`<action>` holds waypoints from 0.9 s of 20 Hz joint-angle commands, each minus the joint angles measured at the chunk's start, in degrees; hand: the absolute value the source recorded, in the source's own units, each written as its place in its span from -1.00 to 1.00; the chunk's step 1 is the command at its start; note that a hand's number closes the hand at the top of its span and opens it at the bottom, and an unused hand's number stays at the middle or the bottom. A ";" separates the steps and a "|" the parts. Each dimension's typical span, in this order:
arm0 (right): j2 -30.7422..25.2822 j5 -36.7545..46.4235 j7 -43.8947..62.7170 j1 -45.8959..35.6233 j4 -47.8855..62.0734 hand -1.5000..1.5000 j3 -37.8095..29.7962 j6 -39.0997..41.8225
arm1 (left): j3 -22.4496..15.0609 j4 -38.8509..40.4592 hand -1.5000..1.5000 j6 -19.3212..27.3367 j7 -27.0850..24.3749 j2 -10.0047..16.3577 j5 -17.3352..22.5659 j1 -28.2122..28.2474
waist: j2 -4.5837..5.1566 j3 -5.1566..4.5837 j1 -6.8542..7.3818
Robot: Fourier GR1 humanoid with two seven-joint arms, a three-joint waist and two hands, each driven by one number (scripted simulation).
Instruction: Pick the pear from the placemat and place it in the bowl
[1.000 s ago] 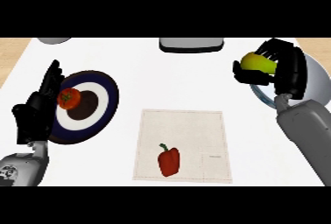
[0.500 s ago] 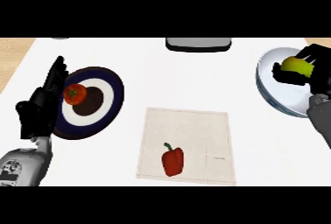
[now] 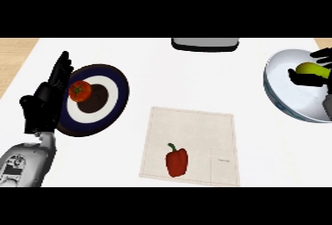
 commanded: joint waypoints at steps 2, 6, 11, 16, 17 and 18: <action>0.53 -6.98 -11.45 -1.51 6.16 -1.00 -6.79 7.27 | -0.59 -0.51 0.00 0.07 0.76 -1.01 -0.39 -0.54 | 0.05 0.07 0.00; 1.66 -10.42 -20.37 -1.76 8.72 -1.00 -10.80 9.74 | -1.20 1.79 0.00 1.57 -0.14 -2.64 -1.81 -1.04 | 0.51 0.13 0.23; -0.59 -13.15 -26.60 -2.96 12.38 -1.00 -15.35 11.95 | -0.68 -1.82 0.00 0.33 1.26 -1.46 -1.95 1.57 | -0.33 -0.06 -0.65; -5.35 -17.98 -28.75 -1.22 14.22 -1.00 -20.42 20.29 | 0.23 -1.29 0.00 -0.18 1.22 -1.68 -1.56 1.16 | -0.46 -0.07 -1.24; -4.95 -18.24 -29.19 -0.85 13.96 -1.00 -20.52 21.41 | 1.30 -1.04 0.00 -0.30 1.31 -1.34 -1.35 0.77 | -0.61 -0.11 -1.50; -5.02 -19.03 -28.68 0.27 12.77 -1.00 -20.97 22.05 | 2.46 -0.89 0.00 -1.20 0.66 -0.22 -0.97 1.97 | -0.84 -0.17 -1.92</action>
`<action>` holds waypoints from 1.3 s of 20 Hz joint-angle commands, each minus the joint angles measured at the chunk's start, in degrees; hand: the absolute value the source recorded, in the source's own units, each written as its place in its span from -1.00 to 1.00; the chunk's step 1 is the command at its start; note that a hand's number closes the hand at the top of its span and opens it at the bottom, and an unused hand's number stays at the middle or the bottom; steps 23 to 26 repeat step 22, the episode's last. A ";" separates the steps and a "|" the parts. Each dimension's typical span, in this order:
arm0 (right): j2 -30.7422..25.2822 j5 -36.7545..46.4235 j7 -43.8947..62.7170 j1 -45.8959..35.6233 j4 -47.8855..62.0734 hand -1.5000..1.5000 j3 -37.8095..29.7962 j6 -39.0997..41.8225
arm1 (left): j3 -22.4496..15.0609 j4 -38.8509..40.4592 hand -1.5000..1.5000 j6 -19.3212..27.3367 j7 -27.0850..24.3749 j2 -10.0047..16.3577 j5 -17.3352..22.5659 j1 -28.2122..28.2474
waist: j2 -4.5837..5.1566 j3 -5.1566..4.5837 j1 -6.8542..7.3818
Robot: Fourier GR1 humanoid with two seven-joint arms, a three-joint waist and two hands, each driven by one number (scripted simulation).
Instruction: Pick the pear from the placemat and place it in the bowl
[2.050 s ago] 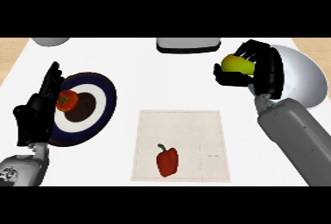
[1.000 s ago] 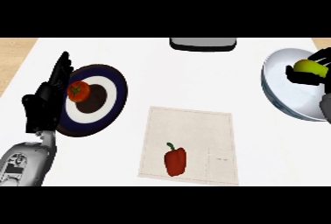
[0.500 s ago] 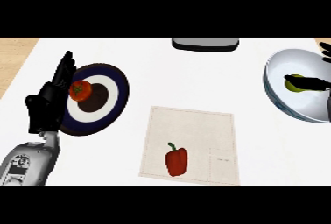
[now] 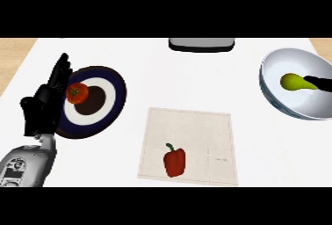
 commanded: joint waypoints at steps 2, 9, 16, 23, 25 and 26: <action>-2.87 -3.36 -3.54 3.28 0.65 -1.00 -3.34 7.38 | 0.74 0.70 0.00 0.13 -1.22 -0.65 -1.18 0.49 | -0.28 -0.07 -0.77; -7.88 -9.44 -9.13 14.57 -4.17 -1.00 -7.18 23.67 | 4.39 -2.24 0.00 -3.47 -0.88 2.05 2.13 3.33 | -0.72 -0.14 -1.68; -6.07 -11.18 -9.45 24.23 -15.43 -1.00 -6.01 27.17 | 2.50 1.75 0.00 -1.23 -5.24 -1.92 -2.72 3.97 | -0.75 -0.20 -1.98; -2.08 -14.52 -5.49 33.04 -27.62 -1.00 -6.96 26.43 | 2.86 1.98 0.00 -1.92 -2.54 -3.70 -3.75 1.84 | -0.69 -0.19 -1.85; -2.08 -14.52 -5.49 33.04 -27.62 -1.00 -6.96 26.43 | 2.86 1.98 0.00 -1.92 -2.54 -3.70 -3.75 1.84 | -0.69 -0.19 -1.85; -2.08 -14.52 -5.49 33.04 -27.62 -1.00 -6.96 26.43 | 2.86 1.98 0.00 -1.92 -2.54 -3.70 -3.75 1.84 | -0.69 -0.19 -1.85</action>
